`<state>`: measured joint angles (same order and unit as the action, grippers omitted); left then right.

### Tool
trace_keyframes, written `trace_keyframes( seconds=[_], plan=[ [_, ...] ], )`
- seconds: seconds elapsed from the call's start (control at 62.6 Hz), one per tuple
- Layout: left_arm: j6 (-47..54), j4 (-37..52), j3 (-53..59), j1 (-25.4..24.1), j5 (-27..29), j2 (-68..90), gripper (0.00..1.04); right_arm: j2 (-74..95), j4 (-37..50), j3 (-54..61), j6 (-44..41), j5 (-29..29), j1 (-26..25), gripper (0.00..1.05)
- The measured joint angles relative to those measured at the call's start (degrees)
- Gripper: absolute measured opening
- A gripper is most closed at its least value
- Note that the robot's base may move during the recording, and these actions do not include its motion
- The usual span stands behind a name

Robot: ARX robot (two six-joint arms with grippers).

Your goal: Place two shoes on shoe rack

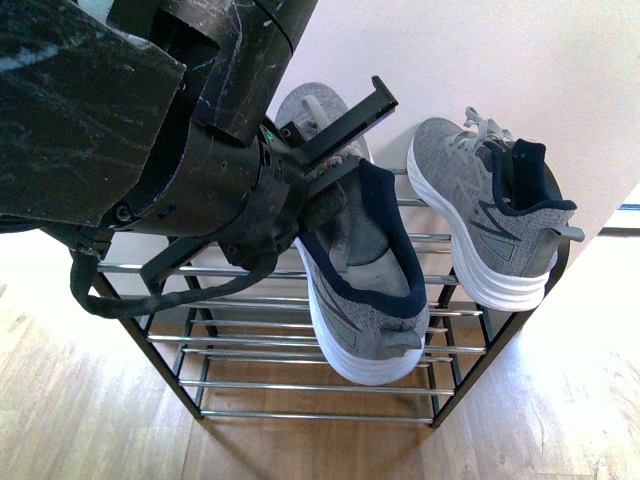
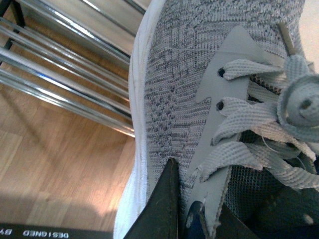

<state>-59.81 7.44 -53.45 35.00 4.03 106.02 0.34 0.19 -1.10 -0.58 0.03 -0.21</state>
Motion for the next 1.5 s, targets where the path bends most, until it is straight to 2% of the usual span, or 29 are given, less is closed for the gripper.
trace_keyframes(
  seconds=[0.176, 0.4, 0.687, 0.895, 1.247, 1.503],
  plan=[
    [2.9, -0.3, 2.4, -4.8, -6.8, -2.6, 0.02, 0.0, 0.0, 0.0, 0.0, 0.0, 0.0, 0.95],
    [5.9, 1.9, 5.0, -8.7, -9.4, -3.0, 0.02, 0.0, 0.0, 0.0, 0.0, 0.0, 0.0, 0.95],
    [5.3, 4.3, 1.8, -6.3, -13.4, 3.9, 0.02, 0.0, 0.0, 0.0, 0.0, 0.0, 0.0, 0.95],
    [6.6, 2.0, -5.8, -4.2, -15.1, 10.8, 0.02, 0.0, 0.0, 0.0, 0.0, 0.0, 0.0, 0.95],
    [11.1, -2.7, -17.6, -5.3, -16.2, 16.8, 0.02, 0.0, 0.0, 0.0, 0.0, 0.0, 0.0, 0.95],
    [11.5, -2.1, -24.3, -4.5, -16.7, 23.6, 0.02, 0.0, 0.0, 0.0, 0.0, 0.0, 0.0, 0.95]
  ],
)
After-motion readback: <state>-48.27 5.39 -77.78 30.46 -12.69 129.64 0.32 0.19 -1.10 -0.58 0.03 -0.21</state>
